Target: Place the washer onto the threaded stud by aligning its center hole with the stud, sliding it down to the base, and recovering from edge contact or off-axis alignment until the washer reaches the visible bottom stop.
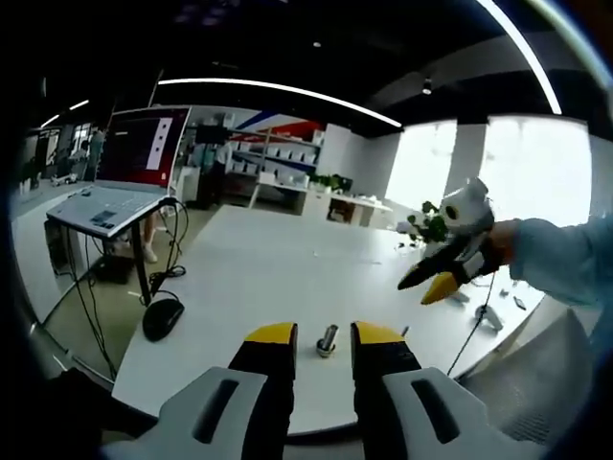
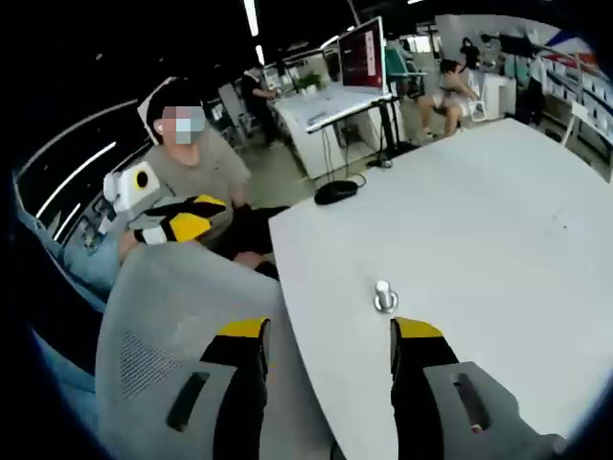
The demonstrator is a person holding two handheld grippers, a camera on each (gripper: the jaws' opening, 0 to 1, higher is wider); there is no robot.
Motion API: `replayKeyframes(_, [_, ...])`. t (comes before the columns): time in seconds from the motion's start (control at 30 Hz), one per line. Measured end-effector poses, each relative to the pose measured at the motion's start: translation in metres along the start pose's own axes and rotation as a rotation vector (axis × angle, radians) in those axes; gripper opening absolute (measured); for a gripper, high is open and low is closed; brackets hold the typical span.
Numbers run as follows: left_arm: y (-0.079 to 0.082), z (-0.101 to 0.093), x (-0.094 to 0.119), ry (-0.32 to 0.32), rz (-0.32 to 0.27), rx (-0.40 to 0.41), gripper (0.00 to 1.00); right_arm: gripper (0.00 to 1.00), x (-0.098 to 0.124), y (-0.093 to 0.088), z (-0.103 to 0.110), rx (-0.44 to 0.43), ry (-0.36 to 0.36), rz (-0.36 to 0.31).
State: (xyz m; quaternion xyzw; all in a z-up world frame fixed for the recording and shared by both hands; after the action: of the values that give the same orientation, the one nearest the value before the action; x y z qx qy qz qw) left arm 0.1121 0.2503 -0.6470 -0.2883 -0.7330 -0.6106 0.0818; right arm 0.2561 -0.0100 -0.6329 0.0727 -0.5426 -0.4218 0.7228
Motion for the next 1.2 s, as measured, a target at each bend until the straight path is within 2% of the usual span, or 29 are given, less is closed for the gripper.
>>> replayKeyframes(0.03, [0.0,0.0,0.0,-0.001,0.001,-0.001,0.2,0.52,0.011,-0.006,0.003,-0.037,-0.001,-0.051])
replayKeyframes(0.07, [0.0,0.0,0.0,-0.003,0.002,-0.002,0.2,0.52,0.014,-0.008,0.004,-0.05,-0.004,-0.065])
replayKeyframes(0.17, [0.0,-0.001,0.0,-0.006,0.004,-0.006,0.21,0.52,0.04,-0.031,0.011,-0.128,-0.052,-0.155])
replayKeyframes(0.33, [0.001,-0.004,0.001,-0.046,-0.014,-0.014,0.22,0.52,0.062,-0.069,0.034,-0.199,-0.117,-0.28])
replayKeyframes(0.4, [0.001,-0.005,0.001,-0.06,-0.025,-0.012,0.22,0.52,0.066,-0.084,0.042,-0.219,-0.151,-0.305])
replayKeyframes(0.47, [0.002,-0.006,0.001,-0.067,-0.033,-0.011,0.22,0.52,0.073,-0.106,0.053,-0.233,-0.231,-0.323])
replayKeyframes(0.5, [0.002,-0.006,0.001,-0.068,-0.032,-0.01,0.22,0.52,0.075,-0.112,0.058,-0.232,-0.261,-0.326])
replayKeyframes(0.6, [0.002,-0.007,0.001,-0.071,-0.022,-0.015,0.22,0.51,0.086,-0.122,0.075,-0.069,-0.432,-0.372])
replayKeyframes(0.63, [0.001,-0.007,0.001,-0.073,-0.02,-0.017,0.22,0.49,0.086,-0.129,0.08,-0.071,-0.461,-0.367])
replayKeyframes(0.7, [0.001,-0.007,0.001,-0.079,-0.022,-0.018,0.22,0.47,0.081,-0.14,0.084,-0.113,-0.442,-0.374])
replayKeyframes(0.8, [0.002,-0.008,0.001,-0.079,-0.028,-0.017,0.22,0.47,0.073,-0.145,0.087,-0.211,-0.388,-0.447])
replayKeyframes(0.83, [0.001,-0.007,0.001,-0.078,-0.027,-0.016,0.22,0.47,0.069,-0.146,0.088,-0.21,-0.38,-0.455])
replayKeyframes(0.9, [0.001,-0.007,0.001,-0.076,-0.022,-0.016,0.22,0.47,0.063,-0.146,0.089,-0.209,-0.395,-0.447])
replayKeyframes(0.97, [0.0,-0.007,0.001,-0.072,-0.012,-0.019,0.22,0.46,0.055,-0.151,0.087,-0.207,-0.431,-0.39])
replayKeyframes(1.07, [-0.001,-0.006,0.002,-0.065,-0.004,-0.022,0.22,0.43,0.049,-0.16,0.079,-0.261,-0.471,-0.373])
replayKeyframes(1.1, [-0.002,-0.007,0.002,-0.074,-0.003,-0.031,0.21,0.41,0.051,-0.159,0.08,-0.26,-0.48,-0.386])
replayKeyframes(1.13, [-0.001,-0.007,0.003,-0.075,-0.014,-0.027,0.22,0.39,0.056,-0.156,0.082,-0.203,-0.511,-0.438])
replayKeyframes(1.17, [-0.002,-0.006,0.002,-0.073,-0.011,-0.026,0.22,0.37,0.057,-0.155,0.083,-0.176,-0.515,-0.456])
replayKeyframes(1.2, [-0.003,-0.006,0.001,-0.07,0.007,-0.034,0.22,0.37,0.056,-0.156,0.083,-0.186,-0.505,-0.451])
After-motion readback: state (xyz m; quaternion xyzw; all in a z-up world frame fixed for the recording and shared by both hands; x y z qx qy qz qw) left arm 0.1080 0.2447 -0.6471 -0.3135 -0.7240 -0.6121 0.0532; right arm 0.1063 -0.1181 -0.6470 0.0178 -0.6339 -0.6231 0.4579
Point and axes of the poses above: the point that each gripper's makers call its tool centre point, and the gripper's own axes: x roughly backward along the fingers, z roughly to its left, y roughly out of its top, the point moved 8 cm from there along x, roughly backward along the fingers, and after that the axes turned 13 degrees about z, right-handed, at the moved point
